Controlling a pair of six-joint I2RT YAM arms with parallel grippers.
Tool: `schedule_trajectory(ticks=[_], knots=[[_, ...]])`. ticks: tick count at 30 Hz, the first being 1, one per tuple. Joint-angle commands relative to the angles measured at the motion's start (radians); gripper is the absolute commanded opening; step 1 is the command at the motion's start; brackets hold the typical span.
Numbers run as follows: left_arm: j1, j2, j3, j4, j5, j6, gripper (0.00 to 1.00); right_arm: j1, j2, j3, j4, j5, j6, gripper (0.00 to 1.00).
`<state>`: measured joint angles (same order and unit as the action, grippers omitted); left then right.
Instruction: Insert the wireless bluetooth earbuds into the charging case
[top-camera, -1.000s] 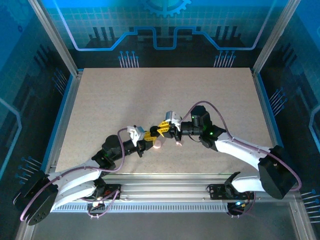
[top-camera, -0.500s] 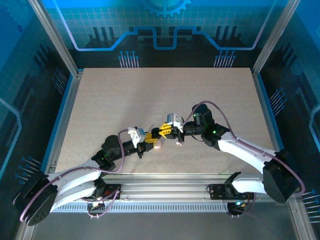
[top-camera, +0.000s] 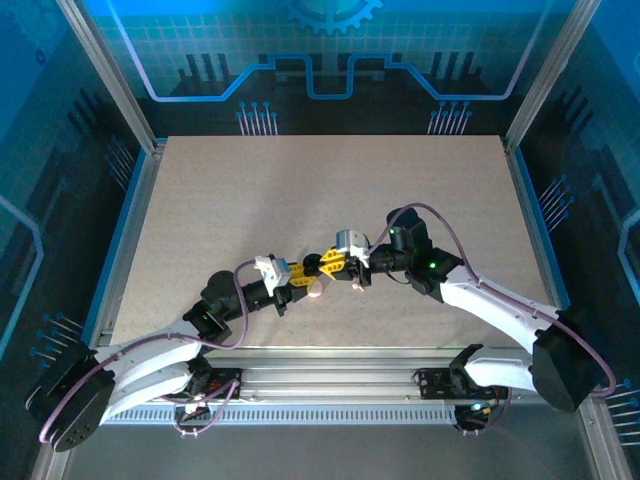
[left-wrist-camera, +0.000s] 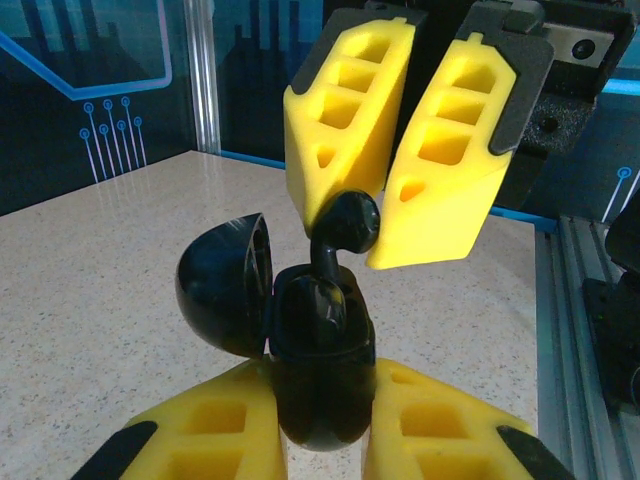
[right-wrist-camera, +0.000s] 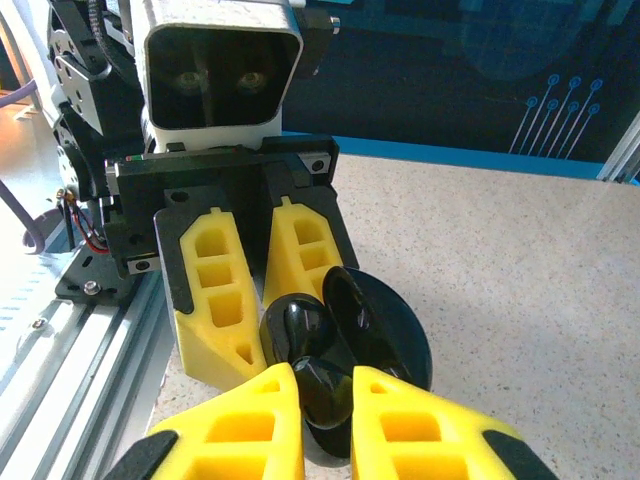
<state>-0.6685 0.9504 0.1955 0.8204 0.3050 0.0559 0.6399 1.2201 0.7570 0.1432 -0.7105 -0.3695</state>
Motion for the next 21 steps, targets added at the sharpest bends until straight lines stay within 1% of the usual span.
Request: schedule_trajectory(ticks=[1,6,13,21], knots=[[0.006,-0.012,0.027,0.062,-0.021,0.021,0.08,0.001,-0.004,0.038,-0.095,-0.016,-0.014,0.16],[0.004,-0.013,0.03,0.059,-0.019,0.019,0.08,0.0,0.013,0.053,-0.116,-0.002,-0.016,0.2],[0.003,-0.013,0.031,0.053,-0.023,0.019,0.08,0.001,0.012,0.059,-0.117,0.008,-0.013,0.29],[0.002,-0.014,0.032,0.047,-0.03,0.016,0.08,0.003,0.005,0.055,-0.108,0.017,-0.006,0.29]])
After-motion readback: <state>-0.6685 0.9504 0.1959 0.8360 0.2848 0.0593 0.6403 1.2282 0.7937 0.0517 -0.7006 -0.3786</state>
